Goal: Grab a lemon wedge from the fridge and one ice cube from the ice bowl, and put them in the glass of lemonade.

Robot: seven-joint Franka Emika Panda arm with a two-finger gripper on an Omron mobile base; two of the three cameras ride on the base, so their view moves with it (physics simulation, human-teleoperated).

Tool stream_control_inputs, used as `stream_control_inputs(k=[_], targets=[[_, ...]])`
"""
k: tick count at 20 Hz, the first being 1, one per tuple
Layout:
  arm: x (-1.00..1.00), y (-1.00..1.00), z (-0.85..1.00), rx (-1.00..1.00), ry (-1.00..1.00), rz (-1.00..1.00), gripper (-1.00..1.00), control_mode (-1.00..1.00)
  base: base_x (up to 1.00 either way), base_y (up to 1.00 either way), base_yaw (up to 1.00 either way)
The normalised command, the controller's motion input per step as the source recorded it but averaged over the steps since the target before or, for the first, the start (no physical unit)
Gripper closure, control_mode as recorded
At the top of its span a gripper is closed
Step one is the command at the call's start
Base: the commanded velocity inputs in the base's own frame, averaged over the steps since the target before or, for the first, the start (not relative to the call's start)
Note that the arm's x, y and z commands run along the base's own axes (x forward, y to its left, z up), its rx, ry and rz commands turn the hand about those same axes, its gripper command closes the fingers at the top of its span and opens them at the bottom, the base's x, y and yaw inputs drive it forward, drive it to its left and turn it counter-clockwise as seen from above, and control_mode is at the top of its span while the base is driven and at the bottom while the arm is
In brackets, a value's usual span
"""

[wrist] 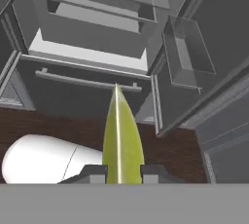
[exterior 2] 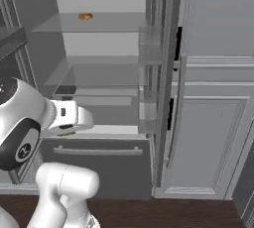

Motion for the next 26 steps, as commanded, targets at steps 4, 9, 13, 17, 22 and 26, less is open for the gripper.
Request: stream_control_inputs(k=[4, 9, 13, 17, 22, 26], targets=[[0.00, 0.00, 0.00, 0.00, 0.00, 0.00, 1.00, 1.00, -0.51, -0.55, -0.71], [0.00, 0.00, 0.00, 0.00, 0.00, 0.00, 1.00, 1.00, -0.50, -0.41, -0.75], [0.00, 0.00, 0.00, 0.00, 0.00, 0.00, 1.00, 1.00, 0.15, -0.92, -0.68], [0.00, 0.00, 0.00, 0.00, 0.00, 0.00, 1.00, 1.00, 0.71, -1.00, -0.55], [0.00, 0.00, 0.00, 0.00, 0.00, 0.00, 1.00, 1.00, 0.96, -0.68, -0.46], [0.00, 0.00, 0.00, 0.00, 0.00, 0.00, 1.00, 1.00, 0.98, -0.08, -0.36]])
